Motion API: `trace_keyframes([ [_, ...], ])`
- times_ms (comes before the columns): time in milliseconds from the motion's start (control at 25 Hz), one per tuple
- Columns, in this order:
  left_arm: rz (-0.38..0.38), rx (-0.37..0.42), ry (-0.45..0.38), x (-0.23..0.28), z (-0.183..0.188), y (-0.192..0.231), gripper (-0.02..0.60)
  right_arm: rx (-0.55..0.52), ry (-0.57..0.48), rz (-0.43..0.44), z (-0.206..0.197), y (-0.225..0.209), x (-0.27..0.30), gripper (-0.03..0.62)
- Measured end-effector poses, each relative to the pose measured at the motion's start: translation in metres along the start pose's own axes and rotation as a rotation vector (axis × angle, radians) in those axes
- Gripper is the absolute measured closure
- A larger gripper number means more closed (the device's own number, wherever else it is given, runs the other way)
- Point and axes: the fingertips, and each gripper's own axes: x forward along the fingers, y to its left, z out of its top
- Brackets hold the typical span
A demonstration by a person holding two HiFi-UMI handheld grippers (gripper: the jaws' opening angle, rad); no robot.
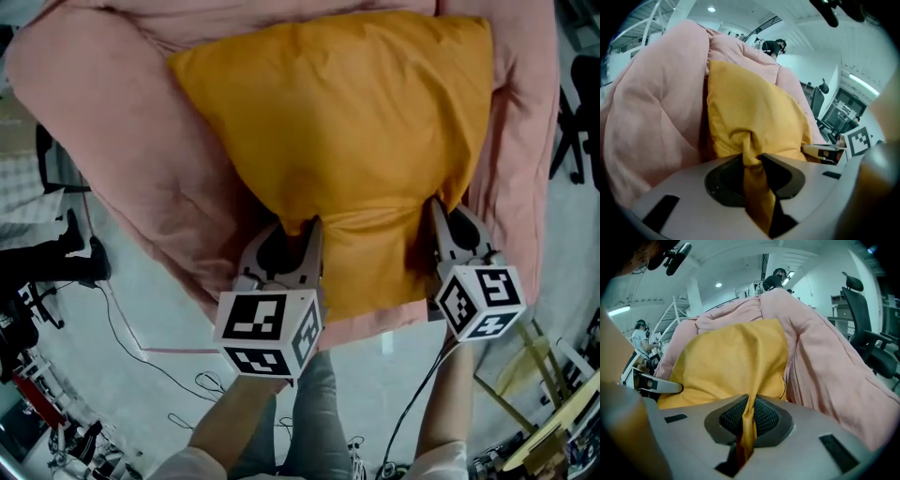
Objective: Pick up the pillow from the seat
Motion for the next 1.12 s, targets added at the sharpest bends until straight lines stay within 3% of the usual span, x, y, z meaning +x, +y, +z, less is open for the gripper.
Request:
trace_keyframes([
  [80, -0.028, -0.013, -0.031, -0.011, 0.007, -0.006, 0.497, 0.012, -0.024, -0.018, 0.007, 0.004, -0.009, 0.556],
  [200, -0.059, -0.03, -0.049, -0.03, 0.013, -0.012, 0.515, 0.014, -0.062, -0.028, 0.02, 0.012, -0.03, 0.556],
  [400, -0.093, -0.027, -0.079, -0.053, 0.033, -0.026, 0.513, -0.031, -0.131, -0.048, 0.056, 0.02, -0.067, 0.556],
  [720, -0.121, -0.045, -0.108, -0.104, 0.058, -0.045, 0.512, -0.053, -0.16, -0.083, 0.09, 0.042, -0.123, 0.556],
  [1120, -0.163, -0.015, -0.16, -0.193, 0.103, -0.081, 0.514, 0.0, -0.22, -0.085, 0.129, 0.075, -0.215, 0.554],
])
